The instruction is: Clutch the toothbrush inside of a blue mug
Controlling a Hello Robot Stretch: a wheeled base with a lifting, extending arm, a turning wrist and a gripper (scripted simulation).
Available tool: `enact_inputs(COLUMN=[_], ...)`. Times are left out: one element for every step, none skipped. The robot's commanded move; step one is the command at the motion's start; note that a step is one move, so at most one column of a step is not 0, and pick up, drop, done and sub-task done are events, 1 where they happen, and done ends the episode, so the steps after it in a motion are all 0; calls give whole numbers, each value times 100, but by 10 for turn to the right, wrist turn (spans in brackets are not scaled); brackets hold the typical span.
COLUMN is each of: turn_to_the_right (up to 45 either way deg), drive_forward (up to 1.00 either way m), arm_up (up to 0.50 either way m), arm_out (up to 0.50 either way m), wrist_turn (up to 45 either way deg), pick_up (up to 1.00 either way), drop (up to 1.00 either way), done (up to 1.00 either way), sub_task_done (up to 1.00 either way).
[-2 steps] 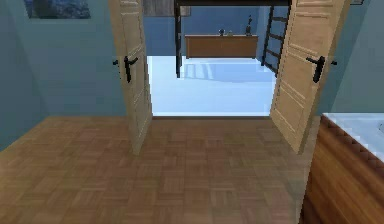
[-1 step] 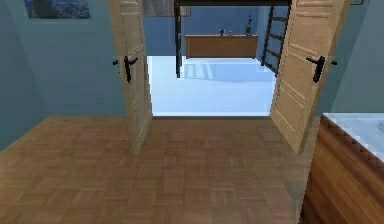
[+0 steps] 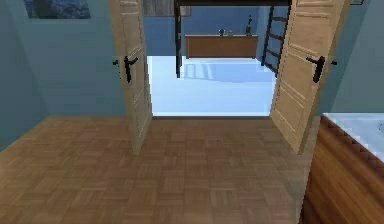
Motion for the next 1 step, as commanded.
enact_inputs(turn_to_the_right=[0], drive_forward=[0], arm_up=[0], arm_out=[0], wrist_turn=[0], pick_up=[0], drop=[0], done=[100], sub_task_done=[0])
